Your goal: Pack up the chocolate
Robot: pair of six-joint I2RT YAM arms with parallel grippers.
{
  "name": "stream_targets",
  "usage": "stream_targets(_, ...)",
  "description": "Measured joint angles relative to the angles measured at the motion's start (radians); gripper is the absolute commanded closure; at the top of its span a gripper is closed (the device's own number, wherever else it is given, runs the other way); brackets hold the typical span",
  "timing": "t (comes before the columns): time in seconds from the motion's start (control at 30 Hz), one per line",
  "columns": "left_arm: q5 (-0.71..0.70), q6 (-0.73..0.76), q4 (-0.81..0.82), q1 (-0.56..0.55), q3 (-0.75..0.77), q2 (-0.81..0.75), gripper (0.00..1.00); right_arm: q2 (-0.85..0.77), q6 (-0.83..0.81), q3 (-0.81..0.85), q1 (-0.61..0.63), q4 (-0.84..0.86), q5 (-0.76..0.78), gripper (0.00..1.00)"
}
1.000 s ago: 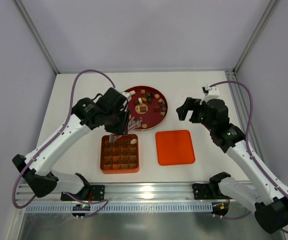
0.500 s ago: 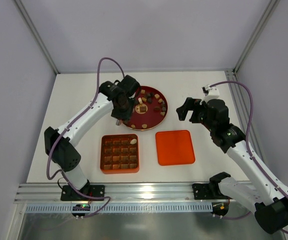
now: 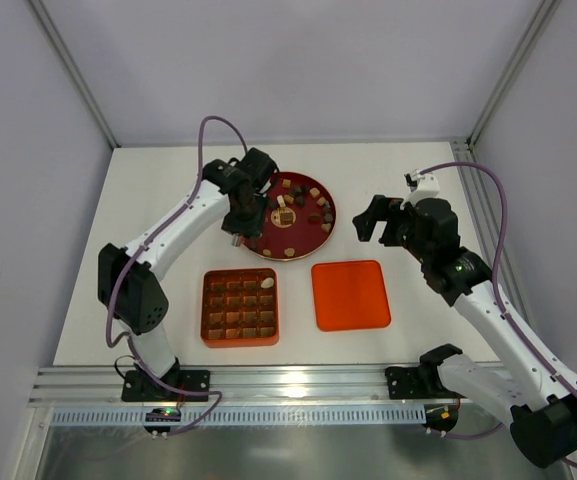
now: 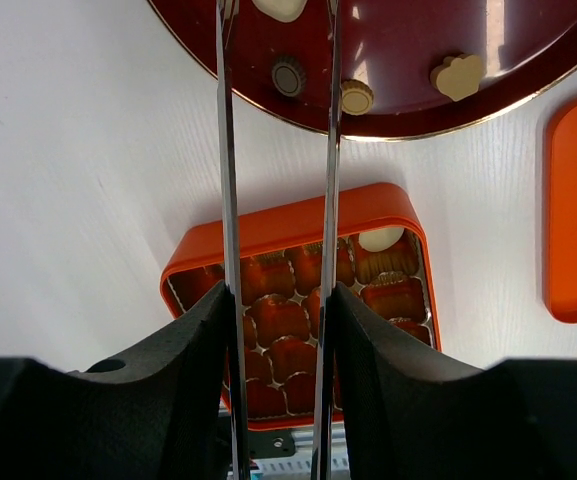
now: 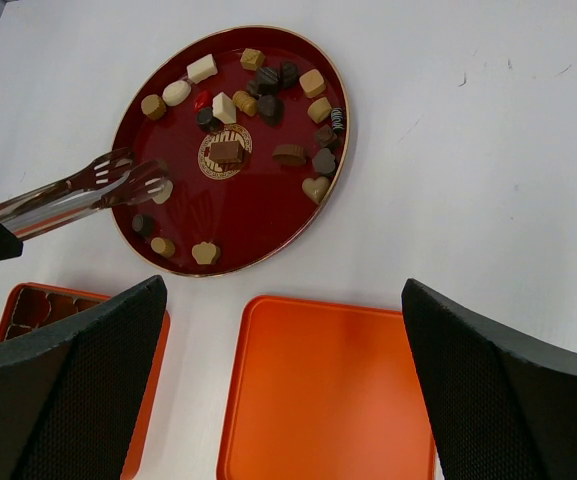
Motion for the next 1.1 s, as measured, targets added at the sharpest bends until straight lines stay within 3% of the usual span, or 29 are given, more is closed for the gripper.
stream_targets(1.1,0.028,0.003,0.058,0.021,-0.075,0.035,0.59,0.0,-0.002,-0.003,0.0,0.0,0.0,0.0)
